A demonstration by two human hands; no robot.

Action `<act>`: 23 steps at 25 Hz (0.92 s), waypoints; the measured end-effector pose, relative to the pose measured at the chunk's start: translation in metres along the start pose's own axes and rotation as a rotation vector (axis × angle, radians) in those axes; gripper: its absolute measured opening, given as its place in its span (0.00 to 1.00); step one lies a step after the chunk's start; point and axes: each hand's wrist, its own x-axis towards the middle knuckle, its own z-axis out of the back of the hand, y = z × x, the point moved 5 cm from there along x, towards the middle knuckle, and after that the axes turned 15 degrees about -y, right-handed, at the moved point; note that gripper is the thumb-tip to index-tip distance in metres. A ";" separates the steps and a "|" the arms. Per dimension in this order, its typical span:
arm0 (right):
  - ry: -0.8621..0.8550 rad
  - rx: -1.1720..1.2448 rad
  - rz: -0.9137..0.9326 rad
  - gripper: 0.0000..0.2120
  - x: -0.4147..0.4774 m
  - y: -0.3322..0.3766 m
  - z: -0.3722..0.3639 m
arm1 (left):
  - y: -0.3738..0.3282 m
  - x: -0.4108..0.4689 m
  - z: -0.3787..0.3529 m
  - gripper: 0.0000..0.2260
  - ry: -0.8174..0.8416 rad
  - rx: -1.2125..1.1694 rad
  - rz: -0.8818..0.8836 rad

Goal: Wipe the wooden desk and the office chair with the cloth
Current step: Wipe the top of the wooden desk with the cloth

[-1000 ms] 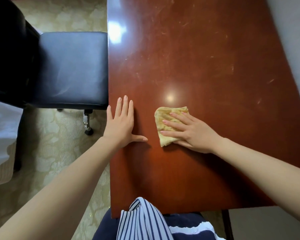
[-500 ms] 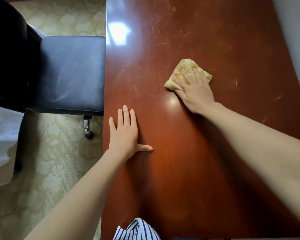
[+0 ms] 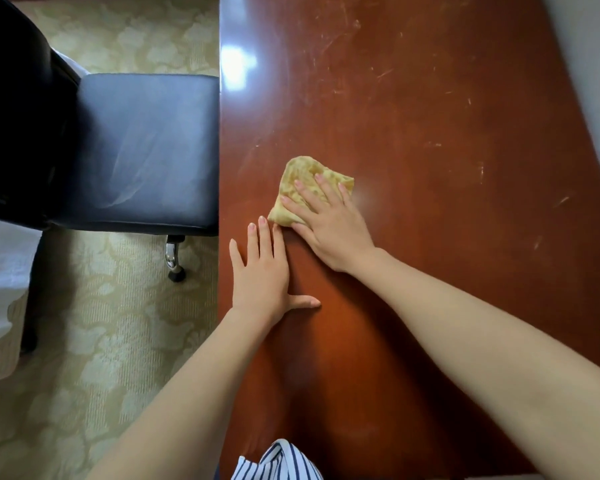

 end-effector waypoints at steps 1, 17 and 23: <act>0.003 0.001 -0.010 0.22 -0.015 -0.003 0.002 | -0.002 0.001 0.001 0.61 0.013 0.009 -0.008; -0.045 -0.067 -0.749 0.24 -0.223 -0.082 0.030 | -0.082 -0.008 0.020 0.55 0.062 -0.100 -0.220; -0.092 -0.087 -0.973 0.24 -0.247 -0.179 0.047 | -0.133 0.013 0.022 0.56 0.055 -0.088 -0.193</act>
